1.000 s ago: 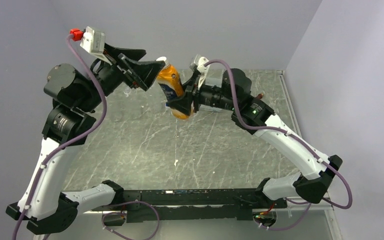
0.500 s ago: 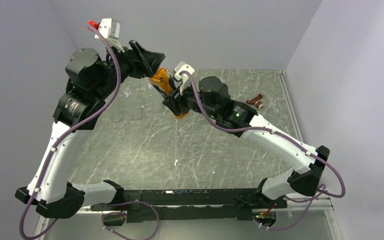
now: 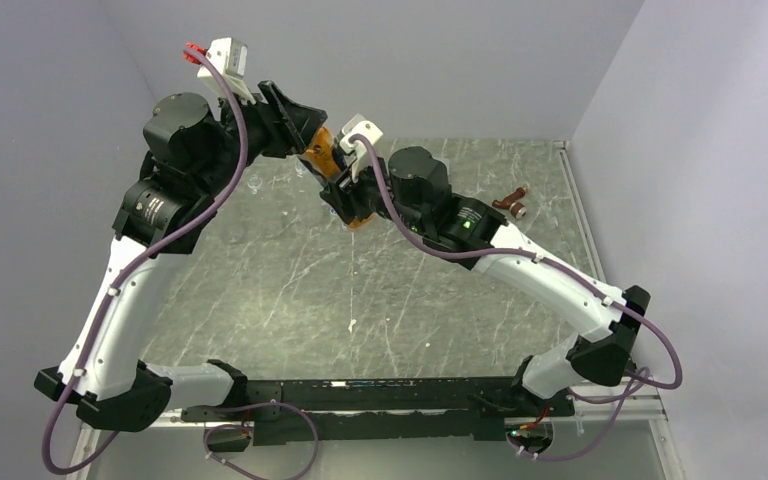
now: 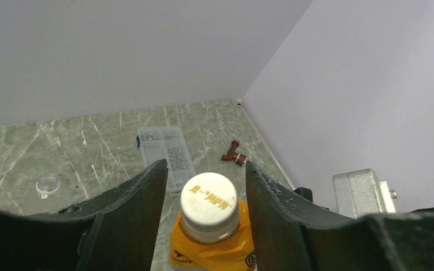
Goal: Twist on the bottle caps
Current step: Screw the bottle cap onto the plastic bottle.
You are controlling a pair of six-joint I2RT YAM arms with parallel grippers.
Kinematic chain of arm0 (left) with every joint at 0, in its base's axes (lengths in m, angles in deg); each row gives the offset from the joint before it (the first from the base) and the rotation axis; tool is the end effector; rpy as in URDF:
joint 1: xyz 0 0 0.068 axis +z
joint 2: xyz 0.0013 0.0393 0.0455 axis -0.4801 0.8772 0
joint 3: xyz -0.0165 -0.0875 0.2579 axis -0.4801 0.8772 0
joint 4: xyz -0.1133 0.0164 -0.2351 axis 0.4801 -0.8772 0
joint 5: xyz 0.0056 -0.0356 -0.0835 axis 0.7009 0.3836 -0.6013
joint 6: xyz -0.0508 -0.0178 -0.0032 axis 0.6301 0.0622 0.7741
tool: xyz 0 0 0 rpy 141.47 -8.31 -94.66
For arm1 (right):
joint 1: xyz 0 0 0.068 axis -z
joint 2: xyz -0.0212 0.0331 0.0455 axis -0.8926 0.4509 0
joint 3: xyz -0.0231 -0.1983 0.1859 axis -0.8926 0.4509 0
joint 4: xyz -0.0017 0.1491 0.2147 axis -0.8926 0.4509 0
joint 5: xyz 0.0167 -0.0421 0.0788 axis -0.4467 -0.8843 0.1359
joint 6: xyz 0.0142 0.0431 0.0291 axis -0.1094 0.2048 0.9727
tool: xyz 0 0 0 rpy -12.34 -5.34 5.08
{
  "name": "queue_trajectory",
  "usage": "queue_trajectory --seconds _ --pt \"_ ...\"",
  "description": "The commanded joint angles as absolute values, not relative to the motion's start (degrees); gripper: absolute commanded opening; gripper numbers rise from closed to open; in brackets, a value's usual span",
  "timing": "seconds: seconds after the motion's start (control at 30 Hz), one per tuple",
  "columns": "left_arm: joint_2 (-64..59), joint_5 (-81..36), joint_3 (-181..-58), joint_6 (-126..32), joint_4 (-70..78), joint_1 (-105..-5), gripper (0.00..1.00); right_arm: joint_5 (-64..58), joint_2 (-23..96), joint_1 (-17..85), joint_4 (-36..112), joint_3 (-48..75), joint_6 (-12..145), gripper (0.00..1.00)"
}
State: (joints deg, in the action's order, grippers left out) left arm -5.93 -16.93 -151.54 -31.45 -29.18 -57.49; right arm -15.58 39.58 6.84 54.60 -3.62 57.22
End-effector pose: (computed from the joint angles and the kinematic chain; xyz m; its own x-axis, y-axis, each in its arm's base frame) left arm 0.1931 -0.1082 0.5488 -0.2191 -0.3991 -0.8904 0.4726 0.7549 -0.4547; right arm 0.1883 0.2776 0.4563 -0.0500 -0.1451 -0.9881 -0.7882 0.6134 -0.0502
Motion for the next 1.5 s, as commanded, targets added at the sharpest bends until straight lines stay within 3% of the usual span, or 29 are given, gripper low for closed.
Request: queue_trajectory --seconds 0.0,0.13,0.33,0.57,0.67,0.7,0.83,1.13,1.27,1.47 --pt "-6.66 -15.72 -152.12 -30.91 -27.25 -57.61 0.57 -17.18 39.86 6.42 53.78 -6.19 56.26 0.00" --pt "-6.64 -16.32 -151.91 -31.05 -27.10 -57.61 0.61 -16.94 40.23 6.43 54.13 -6.59 56.24 0.00" --pt "-6.90 -16.31 -151.45 -31.17 -26.69 -57.61 0.54 -16.67 40.72 6.42 54.72 -7.08 56.22 0.00" --pt "-6.89 -16.38 -151.54 -31.14 -26.90 -57.61 0.22 -16.23 40.93 6.34 55.19 -7.06 56.28 0.00" --pt "-6.83 -17.11 -151.74 -31.55 -26.88 -57.61 0.01 -14.59 40.99 6.40 55.71 -6.75 56.32 0.00" --pt "-6.82 -17.58 -151.74 -31.76 -26.92 -57.61 0.00 -12.94 40.84 6.42 55.77 -6.51 56.17 0.00" --pt "-7.73 -23.33 -150.36 -33.66 -24.85 -57.61 0.00 -2.35 39.63 8.41 56.94 -6.50 56.43 0.00" --pt "-12.92 -54.05 -144.85 -36.28 -13.44 -57.61 0.00 46.89 34.39 20.84 41.32 -0.05 69.65 0.00" --pt "-12.96 -67.44 -143.51 -31.63 -5.51 -57.61 0.00 58.66 34.58 21.36 28.35 2.61 79.71 0.00" --pt "-11.47 -80.81 -142.43 -22.28 6.97 -57.61 0.00 66.05 36.22 21.36 7.25 4.90 96.24 0.00"
